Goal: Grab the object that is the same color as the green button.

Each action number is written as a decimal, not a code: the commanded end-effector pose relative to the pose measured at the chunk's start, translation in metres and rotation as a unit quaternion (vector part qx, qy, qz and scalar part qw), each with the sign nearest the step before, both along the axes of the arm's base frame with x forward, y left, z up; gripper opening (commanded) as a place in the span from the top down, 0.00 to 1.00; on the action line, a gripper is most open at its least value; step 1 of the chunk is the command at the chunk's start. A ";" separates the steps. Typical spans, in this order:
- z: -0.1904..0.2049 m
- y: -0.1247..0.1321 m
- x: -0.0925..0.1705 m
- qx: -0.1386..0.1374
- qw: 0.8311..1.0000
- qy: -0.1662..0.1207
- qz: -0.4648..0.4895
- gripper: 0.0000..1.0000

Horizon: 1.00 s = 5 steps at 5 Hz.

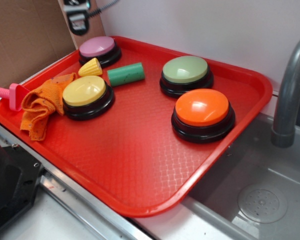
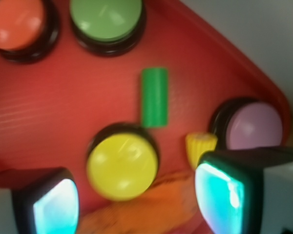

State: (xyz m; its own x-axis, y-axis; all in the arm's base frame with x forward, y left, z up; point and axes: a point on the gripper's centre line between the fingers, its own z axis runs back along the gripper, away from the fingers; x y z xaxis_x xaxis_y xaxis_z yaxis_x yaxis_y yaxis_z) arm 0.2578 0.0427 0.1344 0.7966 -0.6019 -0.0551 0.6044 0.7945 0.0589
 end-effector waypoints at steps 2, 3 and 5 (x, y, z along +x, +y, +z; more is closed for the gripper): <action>-0.077 -0.003 0.045 -0.027 0.999 -0.021 0.033 0.00; -0.092 -0.005 0.049 -0.034 0.999 -0.019 0.036 0.00; -0.106 -0.011 0.055 -0.029 0.999 0.002 0.046 1.00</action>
